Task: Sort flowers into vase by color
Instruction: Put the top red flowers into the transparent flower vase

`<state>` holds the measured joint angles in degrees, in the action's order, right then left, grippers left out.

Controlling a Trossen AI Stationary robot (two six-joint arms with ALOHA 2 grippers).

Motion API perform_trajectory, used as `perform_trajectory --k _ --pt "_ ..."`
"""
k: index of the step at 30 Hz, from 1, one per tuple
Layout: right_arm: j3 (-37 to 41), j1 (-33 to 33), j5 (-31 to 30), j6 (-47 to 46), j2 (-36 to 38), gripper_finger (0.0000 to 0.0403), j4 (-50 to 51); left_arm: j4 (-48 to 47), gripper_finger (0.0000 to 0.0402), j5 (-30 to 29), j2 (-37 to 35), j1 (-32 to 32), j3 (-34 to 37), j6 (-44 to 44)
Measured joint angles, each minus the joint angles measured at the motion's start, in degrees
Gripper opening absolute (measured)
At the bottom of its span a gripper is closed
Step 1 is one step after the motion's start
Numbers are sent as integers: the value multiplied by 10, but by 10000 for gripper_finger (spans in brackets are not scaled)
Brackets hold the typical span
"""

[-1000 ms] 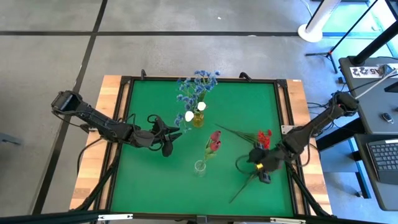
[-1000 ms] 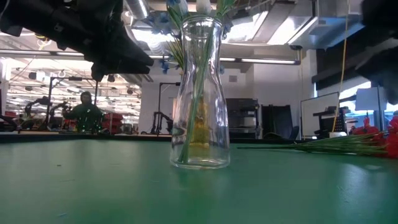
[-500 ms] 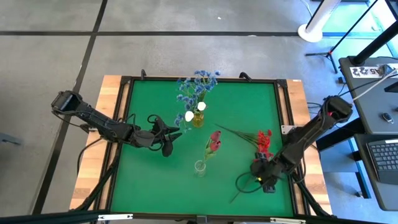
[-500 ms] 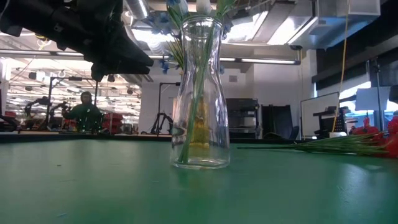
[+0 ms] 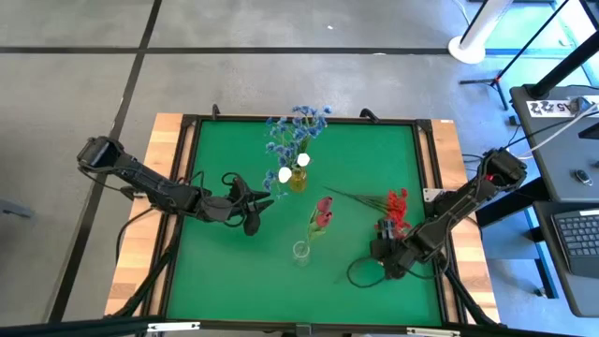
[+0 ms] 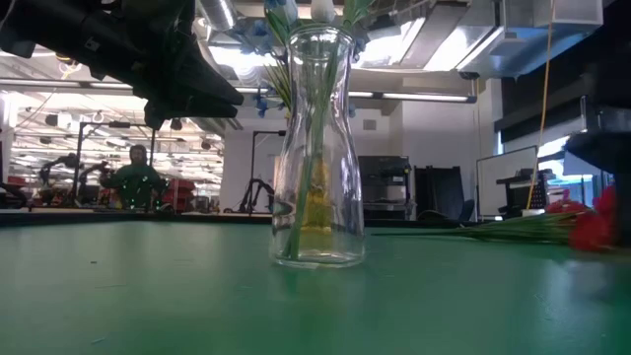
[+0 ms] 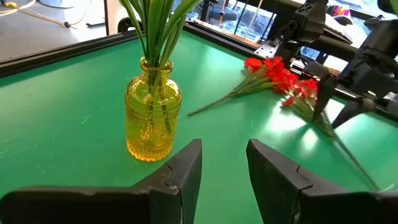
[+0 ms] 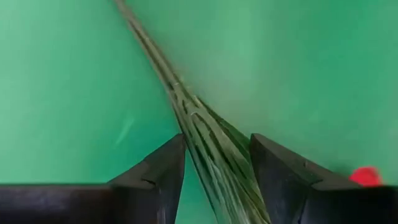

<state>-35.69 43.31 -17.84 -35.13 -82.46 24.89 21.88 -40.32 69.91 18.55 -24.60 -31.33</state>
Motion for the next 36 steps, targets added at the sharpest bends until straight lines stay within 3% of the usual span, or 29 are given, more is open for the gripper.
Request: perform_trajectory --k 8,15,21,28,32,36 --pt "-27 -107 -75 90 0 181 -7 0 124 0 0 0 0 0" --pt "-58 -170 -20 173 0 181 20 0 124 6 0 0 0 0" --pt "-124 -171 -29 170 0 182 155 -3 124 9 0 0 0 0" --pt "-152 -171 -71 78 1 182 305 -3 124 11 0 0 0 0" --pt "-151 -185 -86 53 2 182 330 -4 124 12 0 0 0 -1" --pt "-128 -225 -82 62 22 182 290 -4 124 13 0 0 0 -1"
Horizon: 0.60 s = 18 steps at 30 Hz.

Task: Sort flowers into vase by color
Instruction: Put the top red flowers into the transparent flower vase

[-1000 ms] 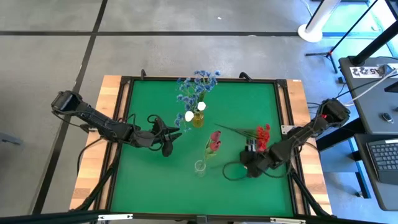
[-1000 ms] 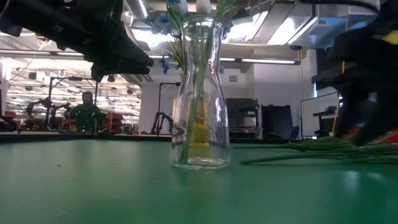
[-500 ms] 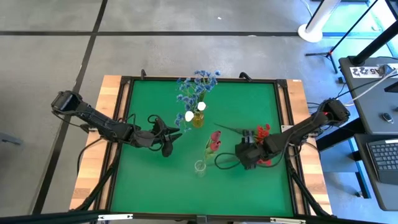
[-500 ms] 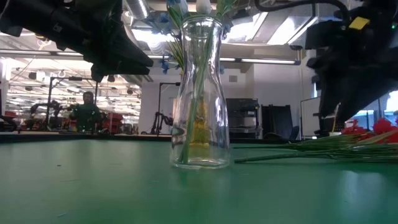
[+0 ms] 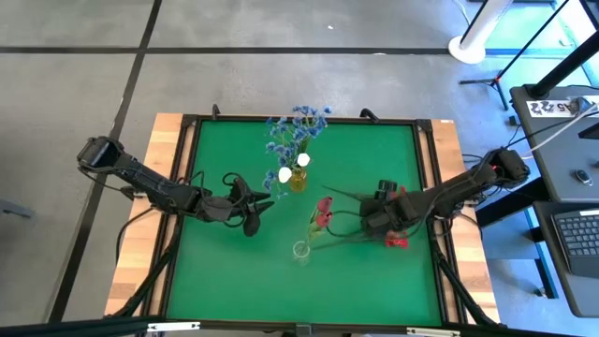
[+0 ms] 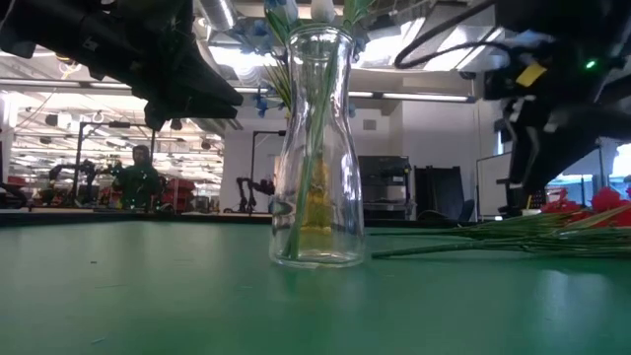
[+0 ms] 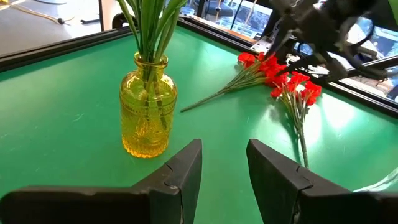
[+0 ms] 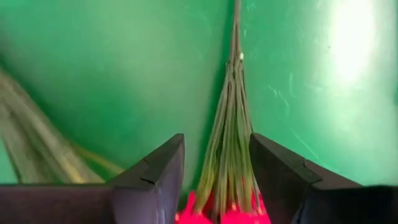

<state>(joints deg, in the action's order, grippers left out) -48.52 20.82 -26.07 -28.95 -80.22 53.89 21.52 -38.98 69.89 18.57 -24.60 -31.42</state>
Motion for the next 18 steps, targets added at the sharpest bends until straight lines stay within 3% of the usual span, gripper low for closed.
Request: perform_trajectory --k 9,18 --pt "71 -114 90 77 28 182 -113 0 124 11 0 1 0 0" --pt "110 -177 92 111 28 182 -147 0 124 12 0 1 0 -7"
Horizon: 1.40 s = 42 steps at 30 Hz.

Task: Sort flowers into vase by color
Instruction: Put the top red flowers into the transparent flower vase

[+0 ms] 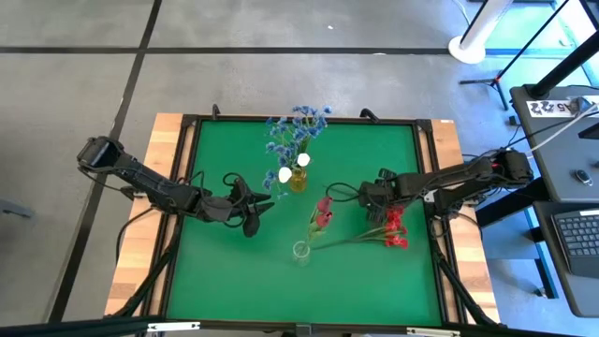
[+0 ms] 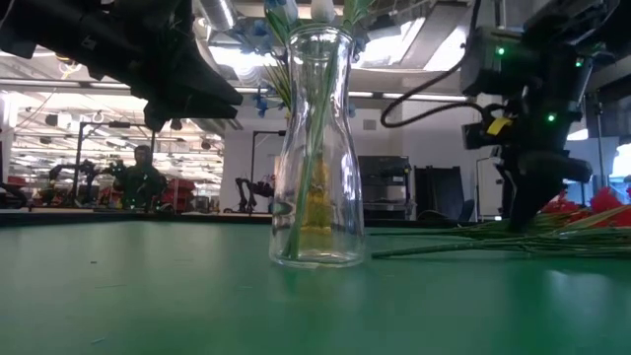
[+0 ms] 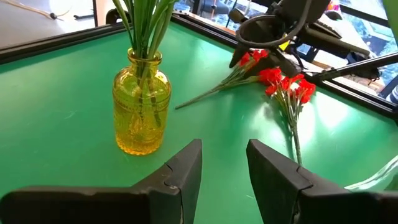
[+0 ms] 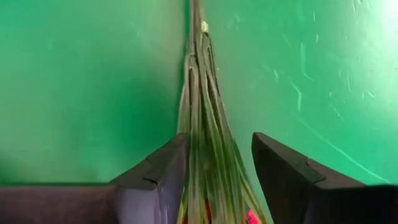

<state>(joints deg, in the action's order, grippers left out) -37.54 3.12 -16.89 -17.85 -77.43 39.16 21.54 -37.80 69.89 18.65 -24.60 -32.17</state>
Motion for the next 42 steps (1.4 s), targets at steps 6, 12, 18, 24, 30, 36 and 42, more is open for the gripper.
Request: perform_trajectory --k 6,12,18,24,30,36,42 --pt "26 -14 -5 7 0 179 -24 36 124 29 0 0 0 -36" --pt "30 -13 -5 18 0 110 -26 83 124 56 0 0 0 -19" --pt "23 -13 -5 19 0 12 -15 91 124 56 0 0 0 -18" --pt "-32 -2 -2 19 0 13 28 90 124 59 -3 6 -24 7" --pt "-124 39 -29 29 0 12 98 47 124 60 -3 29 -100 109" --pt "-226 97 -73 11 0 7 181 -130 124 60 -3 45 -227 147" --pt "-308 159 -110 -6 0 4 242 -253 124 42 -3 59 -330 176"
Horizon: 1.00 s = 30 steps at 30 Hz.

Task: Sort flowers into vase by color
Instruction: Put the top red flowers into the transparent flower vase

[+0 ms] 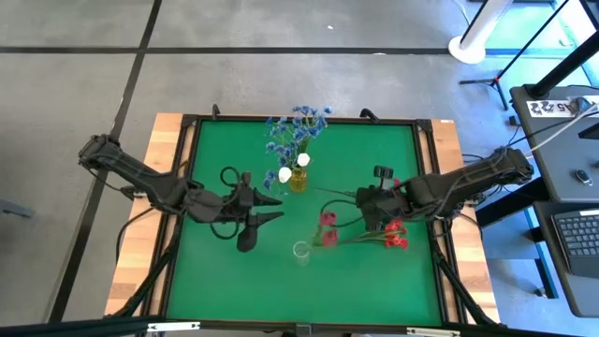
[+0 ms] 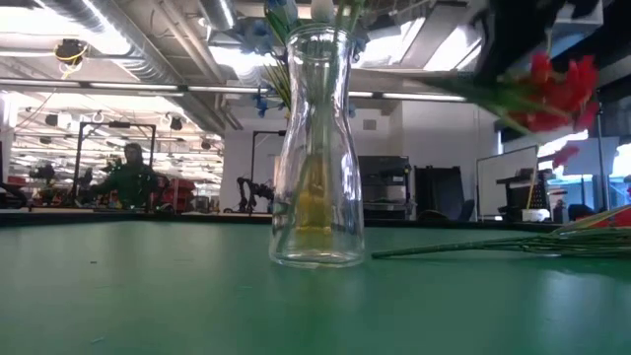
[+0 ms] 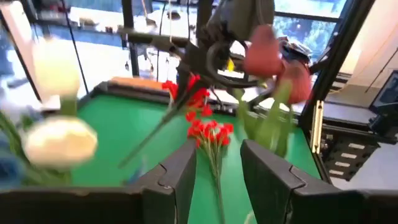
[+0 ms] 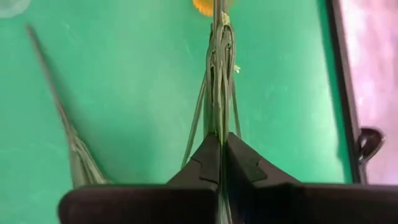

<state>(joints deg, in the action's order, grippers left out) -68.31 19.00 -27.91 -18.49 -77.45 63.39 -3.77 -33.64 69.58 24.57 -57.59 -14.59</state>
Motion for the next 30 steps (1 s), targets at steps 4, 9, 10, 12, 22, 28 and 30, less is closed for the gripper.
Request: perform_trajectory --k 4,9,10,12,22,28,30 --pt "-40 27 -29 -6 0 5 18 -7 124 -5 0 6 -47 61" --pt "-78 36 -62 -6 0 3 29 -7 124 -13 0 -2 -88 122" --pt "-82 35 -63 -6 0 3 28 -6 124 -16 0 -5 -92 127" --pt "-85 34 -64 -5 0 3 28 -5 124 -16 0 -12 -95 132" --pt "-85 7 -33 -3 -51 4 53 -48 124 -15 12 -24 -95 89" --pt "-85 -10 -29 22 -90 4 57 -67 124 -13 42 -30 -95 87" --pt "-85 -12 -25 23 -97 4 58 -80 124 -13 54 -38 -95 79"
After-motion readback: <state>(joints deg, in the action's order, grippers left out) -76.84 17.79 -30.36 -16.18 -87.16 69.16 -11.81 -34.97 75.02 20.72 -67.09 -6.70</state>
